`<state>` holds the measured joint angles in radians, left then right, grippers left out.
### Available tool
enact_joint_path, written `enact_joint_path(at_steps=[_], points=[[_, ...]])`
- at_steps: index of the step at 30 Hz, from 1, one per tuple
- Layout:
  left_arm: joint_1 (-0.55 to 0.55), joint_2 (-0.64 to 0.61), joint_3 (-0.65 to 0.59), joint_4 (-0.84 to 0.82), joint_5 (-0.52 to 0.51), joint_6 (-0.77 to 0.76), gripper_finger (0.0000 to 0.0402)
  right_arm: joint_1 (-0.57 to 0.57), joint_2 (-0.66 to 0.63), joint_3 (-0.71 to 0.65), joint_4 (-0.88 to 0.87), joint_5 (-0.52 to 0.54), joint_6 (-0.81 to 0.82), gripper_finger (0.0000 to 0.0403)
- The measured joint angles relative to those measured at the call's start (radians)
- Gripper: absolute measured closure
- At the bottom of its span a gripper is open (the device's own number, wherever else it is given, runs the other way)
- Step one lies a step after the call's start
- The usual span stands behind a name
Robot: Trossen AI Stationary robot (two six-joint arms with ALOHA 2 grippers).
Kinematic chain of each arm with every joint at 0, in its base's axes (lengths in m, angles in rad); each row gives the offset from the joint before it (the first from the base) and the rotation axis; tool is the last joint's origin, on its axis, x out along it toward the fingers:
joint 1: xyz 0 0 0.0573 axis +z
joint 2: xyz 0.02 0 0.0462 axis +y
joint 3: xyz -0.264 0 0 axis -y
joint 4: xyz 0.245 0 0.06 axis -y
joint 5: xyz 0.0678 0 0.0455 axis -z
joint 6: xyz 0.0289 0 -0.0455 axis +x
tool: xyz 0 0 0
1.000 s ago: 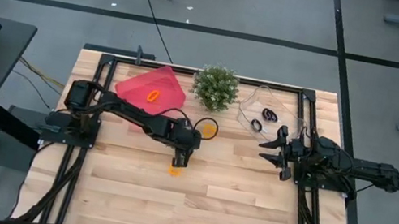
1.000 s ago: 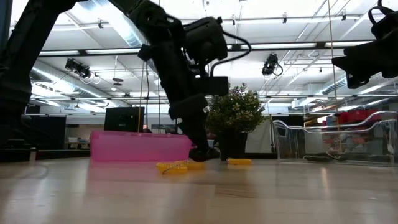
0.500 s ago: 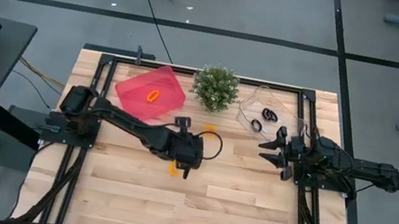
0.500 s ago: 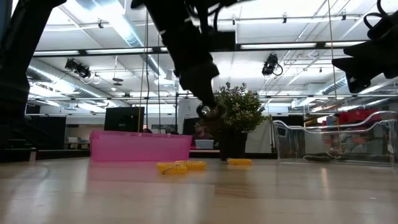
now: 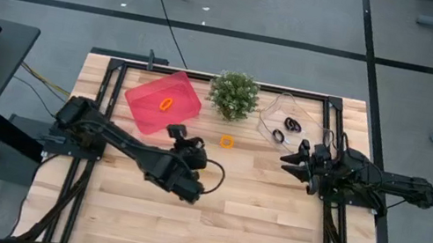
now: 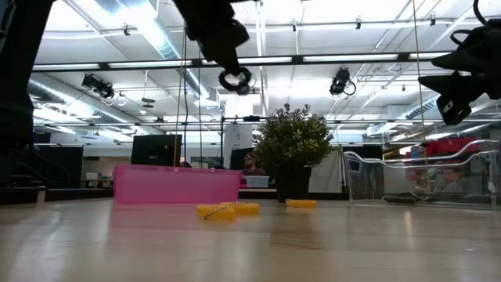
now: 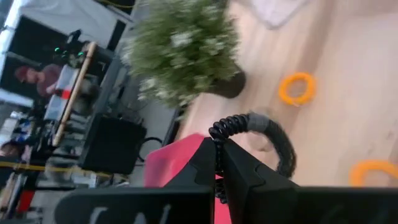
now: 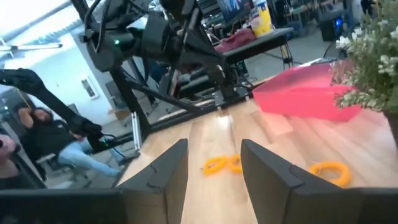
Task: Sort spring keychains
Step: Put the black spring keychain into the transparent bin
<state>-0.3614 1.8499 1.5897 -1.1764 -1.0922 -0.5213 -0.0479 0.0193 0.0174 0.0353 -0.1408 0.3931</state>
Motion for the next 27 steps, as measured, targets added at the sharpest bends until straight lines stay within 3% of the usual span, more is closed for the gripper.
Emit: enact_joint_path(at_steps=[8, 13, 16, 24, 27], points=[[-0.032, -0.158, -0.127, -0.051, -0.071, -0.182, 0.0391, -0.001, 0.000, 0.000, 0.045, 0.006, 0.127, 0.0250], [-0.027, -0.224, -0.205, -0.048, -0.091, -0.233, 0.0391, -0.001, 0.000, 0.000, 0.111, 0.028, 0.122, 0.0250], [-0.028, -0.236, -0.224, -0.050, -0.091, -0.250, 0.0391, -0.001, 0.000, 0.000, 0.145, 0.022, 0.205, 0.0250], [-0.028, -0.236, -0.224, -0.044, -0.102, -0.254, 0.0391, -0.001, 0.000, 0.000, 0.207, 0.028, -0.079, 0.0250], [-0.028, -0.236, -0.224, -0.030, -0.102, -0.252, 0.0390, 0.000, 0.006, 0.000, 0.217, 0.073, -0.104, 0.0250]])
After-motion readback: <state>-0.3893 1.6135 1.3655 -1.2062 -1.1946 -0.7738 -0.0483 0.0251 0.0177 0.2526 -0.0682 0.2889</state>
